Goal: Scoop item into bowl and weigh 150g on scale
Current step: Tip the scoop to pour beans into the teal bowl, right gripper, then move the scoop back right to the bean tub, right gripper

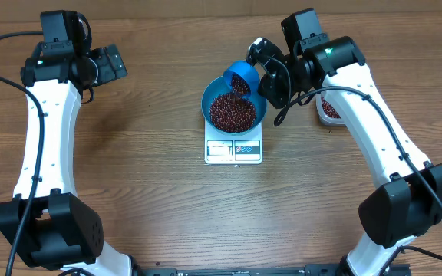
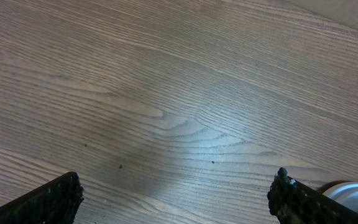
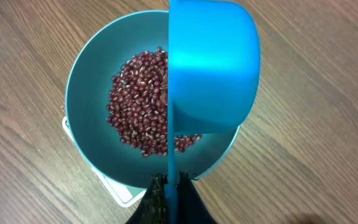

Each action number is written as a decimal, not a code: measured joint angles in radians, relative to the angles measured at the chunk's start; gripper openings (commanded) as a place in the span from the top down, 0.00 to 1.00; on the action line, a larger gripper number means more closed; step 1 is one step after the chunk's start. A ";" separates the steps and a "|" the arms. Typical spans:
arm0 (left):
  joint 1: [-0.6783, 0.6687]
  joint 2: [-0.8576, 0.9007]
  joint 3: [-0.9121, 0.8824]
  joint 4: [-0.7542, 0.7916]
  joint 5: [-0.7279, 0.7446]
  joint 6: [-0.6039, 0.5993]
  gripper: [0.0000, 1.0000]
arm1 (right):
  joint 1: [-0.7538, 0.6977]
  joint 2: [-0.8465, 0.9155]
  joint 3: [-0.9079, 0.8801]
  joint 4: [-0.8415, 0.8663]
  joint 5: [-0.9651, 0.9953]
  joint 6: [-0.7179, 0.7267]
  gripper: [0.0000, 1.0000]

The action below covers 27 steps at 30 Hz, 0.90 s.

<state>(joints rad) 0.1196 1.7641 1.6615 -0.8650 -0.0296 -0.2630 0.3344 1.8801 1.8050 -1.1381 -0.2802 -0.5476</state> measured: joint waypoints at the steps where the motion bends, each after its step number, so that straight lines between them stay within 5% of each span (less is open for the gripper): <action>1: 0.000 0.000 0.000 0.000 0.000 0.000 0.00 | 0.000 0.000 0.000 0.005 0.001 -0.002 0.96; 27: 0.000 0.000 0.000 0.000 0.000 0.000 0.00 | 0.006 0.000 0.000 0.023 0.002 0.085 0.96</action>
<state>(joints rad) 0.1196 1.7641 1.6615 -0.8650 -0.0296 -0.2630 0.3401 1.8801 1.8050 -1.1149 -0.2783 -0.4622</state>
